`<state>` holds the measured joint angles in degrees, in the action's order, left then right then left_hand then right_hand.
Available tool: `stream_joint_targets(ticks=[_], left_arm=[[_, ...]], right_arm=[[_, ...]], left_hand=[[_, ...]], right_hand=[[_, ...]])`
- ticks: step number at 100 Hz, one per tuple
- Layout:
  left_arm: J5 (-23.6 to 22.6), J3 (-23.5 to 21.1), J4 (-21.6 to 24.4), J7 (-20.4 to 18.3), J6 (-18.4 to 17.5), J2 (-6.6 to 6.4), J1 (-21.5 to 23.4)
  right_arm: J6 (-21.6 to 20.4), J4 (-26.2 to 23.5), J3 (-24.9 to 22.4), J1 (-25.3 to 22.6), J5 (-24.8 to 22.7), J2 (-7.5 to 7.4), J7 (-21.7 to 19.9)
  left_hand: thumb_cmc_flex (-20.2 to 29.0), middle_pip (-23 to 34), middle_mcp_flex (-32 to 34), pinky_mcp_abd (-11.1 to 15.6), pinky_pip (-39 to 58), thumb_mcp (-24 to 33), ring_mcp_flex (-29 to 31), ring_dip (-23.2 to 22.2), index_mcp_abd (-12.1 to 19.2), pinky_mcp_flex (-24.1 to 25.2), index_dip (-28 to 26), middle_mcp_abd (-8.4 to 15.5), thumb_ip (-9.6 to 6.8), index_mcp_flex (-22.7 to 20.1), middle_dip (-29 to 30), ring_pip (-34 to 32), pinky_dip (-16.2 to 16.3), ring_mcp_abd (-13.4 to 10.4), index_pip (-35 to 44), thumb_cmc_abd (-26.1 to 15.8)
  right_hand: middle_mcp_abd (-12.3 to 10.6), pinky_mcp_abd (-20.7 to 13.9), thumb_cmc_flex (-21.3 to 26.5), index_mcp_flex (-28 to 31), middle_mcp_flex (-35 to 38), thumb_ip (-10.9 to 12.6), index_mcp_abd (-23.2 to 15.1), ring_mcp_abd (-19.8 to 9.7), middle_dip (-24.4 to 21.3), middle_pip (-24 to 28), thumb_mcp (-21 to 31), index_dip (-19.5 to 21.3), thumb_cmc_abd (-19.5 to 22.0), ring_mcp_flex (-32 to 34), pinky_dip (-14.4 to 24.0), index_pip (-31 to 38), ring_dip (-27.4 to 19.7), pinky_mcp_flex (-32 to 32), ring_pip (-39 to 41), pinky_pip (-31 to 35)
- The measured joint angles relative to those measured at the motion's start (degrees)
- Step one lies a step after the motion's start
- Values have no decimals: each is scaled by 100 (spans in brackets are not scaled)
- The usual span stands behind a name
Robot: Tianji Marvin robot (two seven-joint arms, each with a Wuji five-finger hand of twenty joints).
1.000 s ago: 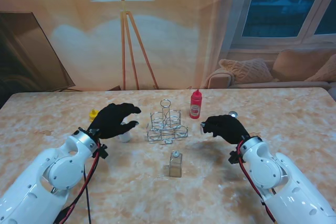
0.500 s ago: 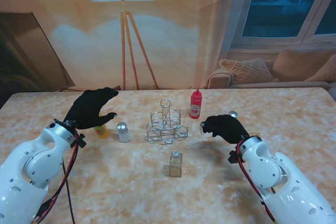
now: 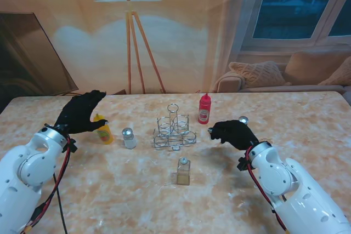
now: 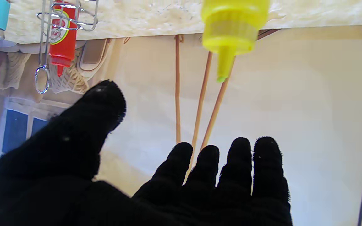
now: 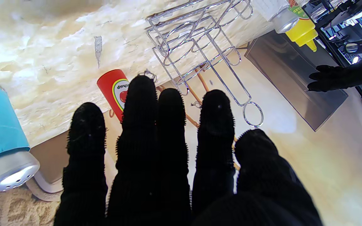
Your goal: Place the seasoning bottles into the rack
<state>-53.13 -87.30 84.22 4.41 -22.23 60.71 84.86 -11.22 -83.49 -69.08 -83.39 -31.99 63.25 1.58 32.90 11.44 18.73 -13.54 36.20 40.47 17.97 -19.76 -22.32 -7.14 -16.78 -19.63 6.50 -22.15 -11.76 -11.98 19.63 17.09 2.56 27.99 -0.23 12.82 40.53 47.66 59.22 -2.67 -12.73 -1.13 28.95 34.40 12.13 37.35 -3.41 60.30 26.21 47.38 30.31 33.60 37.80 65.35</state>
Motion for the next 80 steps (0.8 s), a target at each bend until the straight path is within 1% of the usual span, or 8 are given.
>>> stream_joint_targets(ticks=[14,27,36,40,48,55,64,80], left_arm=[[73,-7,-201,-197,57,-27,-93],[187,69,-490,-228,141,-50,-243],[424,138,-605,-304,296,-57,-307],[459,176,-664,-310,357,-57,-342],[499,242,-814,-311,418,-55,-422],[683,285,-930,-347,461,-47,-486],[973,337,-1030,-483,526,-39,-564],[993,468,-1192,-648,677,-37,-713]], right_arm=[[6,24,23,26,4,0,-13],[6,34,32,36,4,-1,-19],[6,35,32,38,-1,-1,-18],[6,35,32,39,-4,-1,-16],[6,36,32,39,-7,-1,-13],[6,36,32,40,-7,-1,-13],[6,38,36,43,-7,-1,-15],[5,38,33,38,-7,-1,-14]], left_hand=[[-142,-51,-5,0,-62,69,-96,56,-31,22,1,-14,0,7,12,8,-38,0,-4,121],[-158,-61,-7,0,-66,79,-108,57,-59,23,1,-25,0,10,13,8,-72,0,-4,147],[-221,-63,-8,0,-66,147,-108,58,-84,23,1,-67,8,10,13,8,-72,2,-4,153],[-221,-63,-8,0,-66,150,-108,58,-85,23,1,-84,9,10,13,8,-72,2,-4,153],[-221,-63,-8,0,-66,208,-108,58,-91,23,1,-85,52,10,13,8,-72,20,-4,154],[-221,-63,-8,0,-67,209,-108,58,-112,23,1,-94,53,10,13,8,-73,111,-4,155],[-221,-63,-5,-3,-95,210,-108,59,-113,23,1,-94,53,10,-18,8,-73,116,-4,155],[-221,-63,4,-4,-122,210,-108,59,-113,23,1,-94,54,-2,-84,8,-74,123,-4,155]], right_hand=[[0,0,0,0,1,0,0,0,0,0,0,0,0,0,0,0,1,0,0,0],[0,0,0,0,1,0,0,0,0,0,0,0,0,0,0,0,1,0,1,0],[0,0,0,0,1,0,0,0,0,0,0,0,0,0,0,0,1,0,2,1],[0,0,0,0,1,0,0,0,0,0,0,0,0,0,0,0,1,0,2,1],[0,0,0,0,1,0,0,0,0,0,0,1,0,0,0,0,1,0,8,1],[0,0,0,0,1,0,0,0,0,0,0,1,0,0,0,0,1,0,52,1],[0,0,0,0,1,0,0,0,0,0,0,1,0,1,0,0,1,0,54,1],[0,0,0,0,1,0,0,0,0,0,0,1,0,1,0,0,1,0,55,2]])
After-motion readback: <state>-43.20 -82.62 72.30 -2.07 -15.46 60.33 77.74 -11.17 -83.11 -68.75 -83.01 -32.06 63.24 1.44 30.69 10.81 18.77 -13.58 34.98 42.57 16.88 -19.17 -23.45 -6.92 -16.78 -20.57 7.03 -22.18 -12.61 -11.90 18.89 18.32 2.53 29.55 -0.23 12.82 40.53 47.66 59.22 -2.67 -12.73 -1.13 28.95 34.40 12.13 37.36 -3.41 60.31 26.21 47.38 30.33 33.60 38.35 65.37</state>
